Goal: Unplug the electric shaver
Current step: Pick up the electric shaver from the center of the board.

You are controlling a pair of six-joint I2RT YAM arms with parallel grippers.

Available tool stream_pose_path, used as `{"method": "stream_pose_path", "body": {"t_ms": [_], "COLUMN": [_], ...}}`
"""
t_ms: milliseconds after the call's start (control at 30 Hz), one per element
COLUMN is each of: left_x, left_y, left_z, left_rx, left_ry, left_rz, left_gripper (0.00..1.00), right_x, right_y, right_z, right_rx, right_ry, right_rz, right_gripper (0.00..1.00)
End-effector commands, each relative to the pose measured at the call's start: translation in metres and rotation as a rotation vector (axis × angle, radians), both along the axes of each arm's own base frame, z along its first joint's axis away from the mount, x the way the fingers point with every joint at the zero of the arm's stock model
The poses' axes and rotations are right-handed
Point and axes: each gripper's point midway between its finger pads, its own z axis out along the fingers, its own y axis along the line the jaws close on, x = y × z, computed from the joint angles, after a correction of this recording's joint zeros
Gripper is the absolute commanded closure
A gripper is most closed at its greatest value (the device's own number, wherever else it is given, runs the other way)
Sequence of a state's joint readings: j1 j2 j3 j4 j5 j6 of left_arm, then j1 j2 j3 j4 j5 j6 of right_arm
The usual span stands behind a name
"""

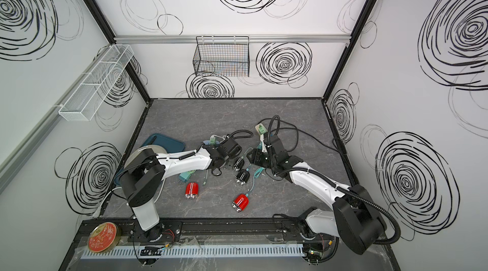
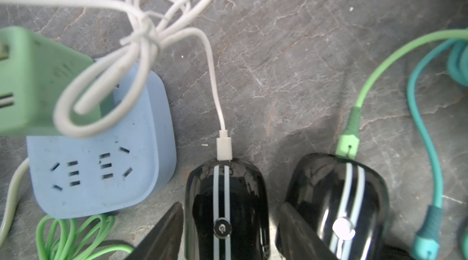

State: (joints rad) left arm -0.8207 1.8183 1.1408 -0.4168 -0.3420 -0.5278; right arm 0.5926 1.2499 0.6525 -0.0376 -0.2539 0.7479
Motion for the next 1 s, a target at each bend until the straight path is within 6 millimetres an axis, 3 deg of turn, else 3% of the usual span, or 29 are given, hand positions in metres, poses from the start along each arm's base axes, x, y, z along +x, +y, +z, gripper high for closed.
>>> {"method": "stream_pose_path", "body": {"t_ms": [0, 567, 800, 967], "left_x": [-0.001, -0.002, 0.0, 0.002], "left_y": [0.005, 0.009, 0.01, 0.01], "left_z": [-0.01, -0.037, -0.036, -0.022], "left_rx": [0.001, -0.001, -0.006, -0.02], "left_ry": [0.036, 0.127, 0.119, 0.079], "left_rz": [0.008, -0.003, -0.001, -0.011], "left_gripper": [0.34, 0.33, 0.42, 0.49], "right_x": [-0.001, 0.0, 0.001, 0.001], "right_y": [-0.002, -0.001, 0.0, 0.002], "right_z": [-0.002, -0.004, -0.004, -0.005], "right_rx": [0.004, 0.01, 0.011, 0.017], "right_ry": [0.006, 0.013, 0.012, 0.015], "right_rz": [-0.005, -0.009, -0.008, -0.003], "right_gripper": [0.55, 0.55, 0.55, 0.56]}}
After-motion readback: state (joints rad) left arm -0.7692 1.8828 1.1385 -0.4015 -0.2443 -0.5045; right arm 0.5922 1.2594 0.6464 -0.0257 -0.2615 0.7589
